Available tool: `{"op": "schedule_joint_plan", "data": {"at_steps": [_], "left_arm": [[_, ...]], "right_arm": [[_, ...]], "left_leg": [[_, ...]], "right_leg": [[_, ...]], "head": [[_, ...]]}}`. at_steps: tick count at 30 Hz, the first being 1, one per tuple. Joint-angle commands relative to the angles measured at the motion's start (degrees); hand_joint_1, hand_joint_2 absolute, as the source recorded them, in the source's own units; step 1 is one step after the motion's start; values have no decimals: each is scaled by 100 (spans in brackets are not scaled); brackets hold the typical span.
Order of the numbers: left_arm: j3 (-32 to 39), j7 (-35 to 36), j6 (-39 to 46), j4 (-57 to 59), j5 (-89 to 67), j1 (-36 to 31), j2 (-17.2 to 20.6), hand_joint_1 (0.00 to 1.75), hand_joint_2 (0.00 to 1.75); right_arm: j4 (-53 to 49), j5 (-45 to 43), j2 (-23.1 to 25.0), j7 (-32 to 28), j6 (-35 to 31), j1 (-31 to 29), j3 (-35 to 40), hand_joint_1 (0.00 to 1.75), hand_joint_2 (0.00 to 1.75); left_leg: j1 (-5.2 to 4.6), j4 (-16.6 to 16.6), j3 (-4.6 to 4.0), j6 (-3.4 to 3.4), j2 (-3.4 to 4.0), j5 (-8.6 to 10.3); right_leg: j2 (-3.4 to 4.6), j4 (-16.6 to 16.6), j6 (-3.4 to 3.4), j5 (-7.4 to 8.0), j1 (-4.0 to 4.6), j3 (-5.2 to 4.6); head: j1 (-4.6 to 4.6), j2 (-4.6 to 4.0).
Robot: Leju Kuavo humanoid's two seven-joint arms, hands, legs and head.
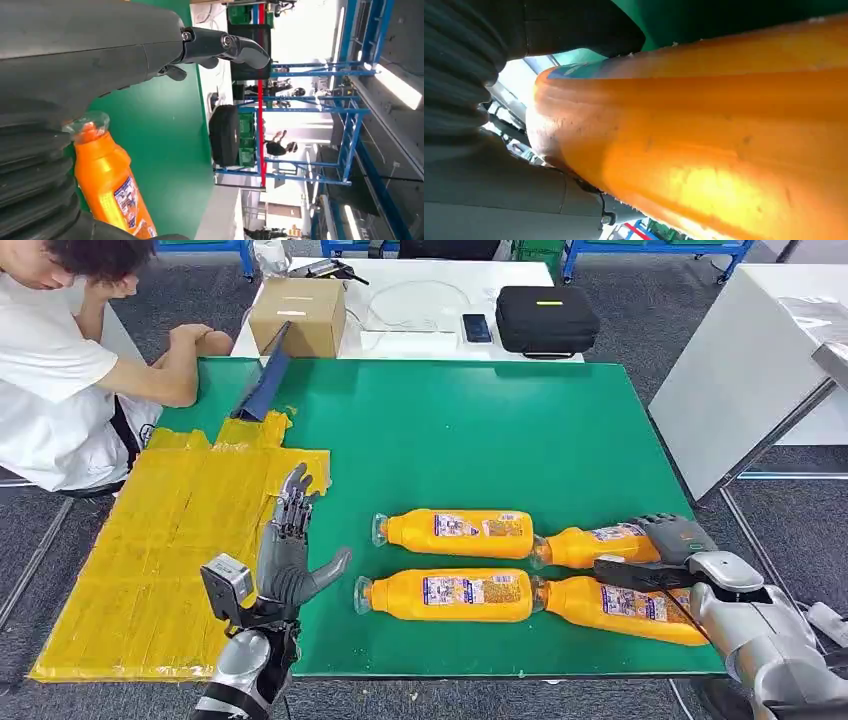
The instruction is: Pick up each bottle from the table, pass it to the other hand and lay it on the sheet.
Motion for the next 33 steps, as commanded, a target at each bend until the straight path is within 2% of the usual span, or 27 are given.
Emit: {"op": "schedule_joint_plan", "data": {"at_steps": [1,7,8,9,14,17,18,19,20,21,22,25,26,30,33], "left_arm": [[-187,-11,-18,356,10,-231,174,0,175],[-251,-2,-34,499,13,-332,181,0,175],[-265,-9,-36,540,12,-357,183,0,175],[-290,-27,-33,565,-2,-368,181,0,175],[-313,-28,-35,580,-3,-380,189,0,175],[-237,-38,15,498,17,-314,192,0,175],[-196,-4,73,379,-5,-238,189,0,175],[-153,48,138,191,-47,-121,189,0,175],[-125,110,147,32,-80,-25,192,0,175],[-67,210,173,-187,-139,116,168,0,175],[-39,266,181,-296,-169,190,153,0,175],[54,383,207,-460,-230,328,103,0,175],[128,419,219,-553,-266,414,71,0,175],[282,467,214,-717,-360,559,12,0,175],[349,484,213,-743,-397,603,-32,0,175]], "right_arm": [[583,-14,126,-79,417,687,308,173,175],[566,-238,-20,-296,665,848,272,175,175],[564,-251,-39,-303,678,852,281,173,175],[568,-268,-65,-310,712,860,288,169,175],[555,-312,-108,-327,803,868,313,175,175],[434,-383,71,-79,159,793,232,175,175],[353,-428,186,112,-381,759,119,175,175],[305,-438,348,326,-698,685,27,175,175],[230,-407,458,529,-873,635,-38,175,175],[40,-468,648,903,-1345,646,-352,175,175],[-125,-471,733,1054,-1524,677,-520,175,175],[-655,-153,823,1615,-1827,828,-775,175,175],[-1083,54,897,1793,-1873,991,-965,175,175],[-2066,564,1137,2110,-1894,1348,-1420,175,175],[-2482,756,1346,2233,-2211,1441,-1827,175,175]], "left_leg": [[20,-13,11,-20,-46,5],[31,-13,25,-13,-53,0],[33,-19,25,-18,-71,4],[32,-11,34,-7,-49,-3],[37,-12,45,1,-53,-9],[37,-20,39,-5,-67,-3],[36,-15,46,1,-47,-9],[38,-21,42,-5,-49,-6],[37,-15,45,-1,-18,-14],[37,-17,42,-5,-16,-13],[32,-9,38,4,2,-19],[22,-6,17,-3,37,-24],[21,-7,16,1,27,-23],[20,-7,-5,-7,17,-19],[17,-11,-20,3,29,-18]], "right_leg": [[-31,-27,-14,0,16,29],[-38,-50,-13,-1,24,57],[-51,-57,-15,-2,24,60],[-37,-54,-10,-3,22,66],[-39,-70,-6,-4,25,87],[-46,-81,-9,-1,23,86],[-32,-80,-6,-2,23,91],[-28,-87,-10,2,24,88],[-1,-84,-7,2,24,88],[6,-86,-10,4,24,84],[21,-77,-5,3,22,83],[57,-63,-10,6,20,52],[44,-65,-6,1,20,56],[42,-56,-15,-7,17,29],[47,-57,9,13,17,58]], "head": [[0,0],[0,0],[0,0],[0,0],[0,0],[0,0],[0,0],[0,0],[0,2],[0,0],[2,0],[-2,0],[-2,0],[-2,0],[-4,0]]}}
